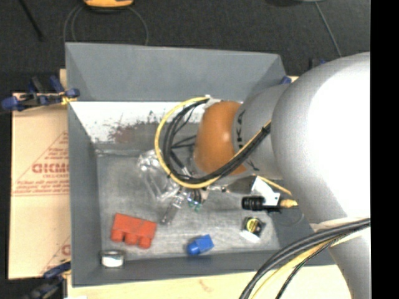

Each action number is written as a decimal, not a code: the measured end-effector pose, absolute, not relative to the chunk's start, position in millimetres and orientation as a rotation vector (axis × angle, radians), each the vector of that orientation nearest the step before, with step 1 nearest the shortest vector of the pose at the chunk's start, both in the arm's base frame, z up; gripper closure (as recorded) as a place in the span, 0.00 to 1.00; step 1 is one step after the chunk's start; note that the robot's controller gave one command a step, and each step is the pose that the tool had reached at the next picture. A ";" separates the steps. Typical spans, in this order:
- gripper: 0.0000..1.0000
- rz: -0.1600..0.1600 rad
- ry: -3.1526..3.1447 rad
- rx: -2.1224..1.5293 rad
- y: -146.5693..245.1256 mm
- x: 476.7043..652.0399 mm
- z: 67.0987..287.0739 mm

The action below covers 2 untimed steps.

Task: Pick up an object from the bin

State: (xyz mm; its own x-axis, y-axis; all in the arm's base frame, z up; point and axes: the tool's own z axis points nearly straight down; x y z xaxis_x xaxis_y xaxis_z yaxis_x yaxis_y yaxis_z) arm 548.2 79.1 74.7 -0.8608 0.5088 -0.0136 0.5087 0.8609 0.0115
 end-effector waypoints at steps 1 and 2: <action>1.00 0.009 3.020 0.818 78.8 548.2 75.8; 1.00 0.005 3.030 0.794 75.2 554.6 151.9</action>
Offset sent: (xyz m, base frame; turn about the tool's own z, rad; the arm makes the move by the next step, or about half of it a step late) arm 0.0000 0.0000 0.0000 0.0000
